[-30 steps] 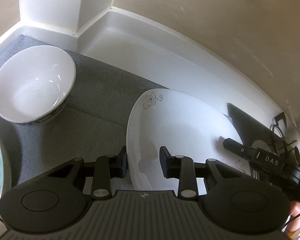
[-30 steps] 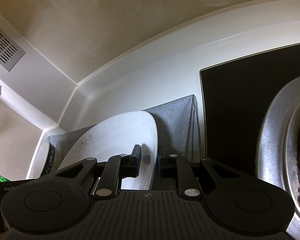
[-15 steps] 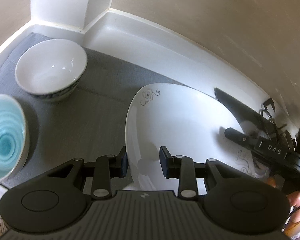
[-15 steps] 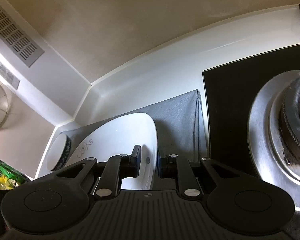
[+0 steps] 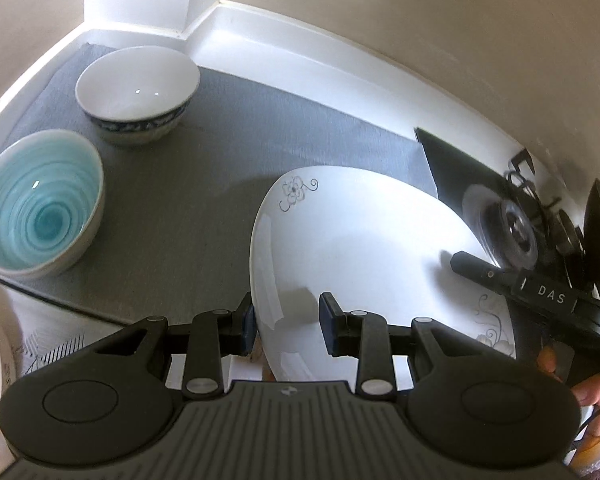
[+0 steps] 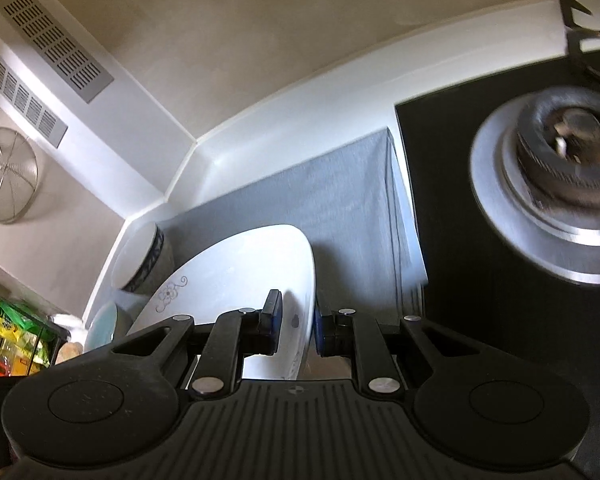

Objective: Organize plates and bowls
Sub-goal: 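Lift the white plate with both grippers and carry it toward the floral plate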

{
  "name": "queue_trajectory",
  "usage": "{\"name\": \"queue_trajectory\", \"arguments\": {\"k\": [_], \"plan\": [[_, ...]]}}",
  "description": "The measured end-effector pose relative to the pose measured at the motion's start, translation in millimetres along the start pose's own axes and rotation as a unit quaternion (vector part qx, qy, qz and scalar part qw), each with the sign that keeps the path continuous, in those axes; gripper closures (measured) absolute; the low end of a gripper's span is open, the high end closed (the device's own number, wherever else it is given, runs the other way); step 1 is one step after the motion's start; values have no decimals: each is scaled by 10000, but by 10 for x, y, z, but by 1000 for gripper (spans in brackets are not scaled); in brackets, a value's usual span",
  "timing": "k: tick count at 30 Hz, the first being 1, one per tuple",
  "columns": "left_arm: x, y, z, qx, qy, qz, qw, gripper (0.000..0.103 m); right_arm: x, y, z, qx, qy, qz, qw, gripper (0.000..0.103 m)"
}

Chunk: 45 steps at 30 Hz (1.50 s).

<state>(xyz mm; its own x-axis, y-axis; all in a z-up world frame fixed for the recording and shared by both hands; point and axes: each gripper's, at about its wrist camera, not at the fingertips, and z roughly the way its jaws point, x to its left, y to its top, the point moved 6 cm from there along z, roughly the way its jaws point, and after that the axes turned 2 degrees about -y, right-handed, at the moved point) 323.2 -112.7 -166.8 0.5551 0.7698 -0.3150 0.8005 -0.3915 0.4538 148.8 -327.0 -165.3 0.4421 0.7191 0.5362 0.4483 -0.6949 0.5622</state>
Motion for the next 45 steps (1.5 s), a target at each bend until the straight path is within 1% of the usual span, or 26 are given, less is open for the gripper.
{"name": "queue_trajectory", "arguments": {"k": [7, 13, 21, 26, 33, 38, 40, 43, 45], "plan": [[-39, -254, -96, 106, -32, 252, 9996, 68, -64, -336, -141, 64, -181, 155, 9997, 85], [-15, -395, -97, 199, -17, 360, 9992, 68, -82, -519, -220, -2, -217, 163, 9996, 85], [17, -559, -30, 415, -41, 418, 9983, 68, -87, -617, -241, -88, -264, 22, 9996, 86], [3, -586, -22, 418, -61, 468, 9980, 69, -110, -680, -252, -86, -308, -7, 9995, 86], [4, -602, -39, 445, -54, 533, 9976, 69, -96, -702, -278, -77, -362, -201, 9991, 86], [2, -602, -69, 442, -25, 614, 9971, 69, -40, -729, -287, -98, -442, -470, 9979, 85], [-34, -587, -81, 445, 28, 709, 9965, 68, -24, -731, -294, -122, -481, -547, 9973, 85], [-52, -585, -96, 483, 37, 811, 9955, 64, -13, -724, -311, -145, -524, -647, 9964, 85], [-63, -573, -136, 354, 167, 941, 9948, 54, 7, -724, -317, -138, -568, -748, 9955, 84]]}}
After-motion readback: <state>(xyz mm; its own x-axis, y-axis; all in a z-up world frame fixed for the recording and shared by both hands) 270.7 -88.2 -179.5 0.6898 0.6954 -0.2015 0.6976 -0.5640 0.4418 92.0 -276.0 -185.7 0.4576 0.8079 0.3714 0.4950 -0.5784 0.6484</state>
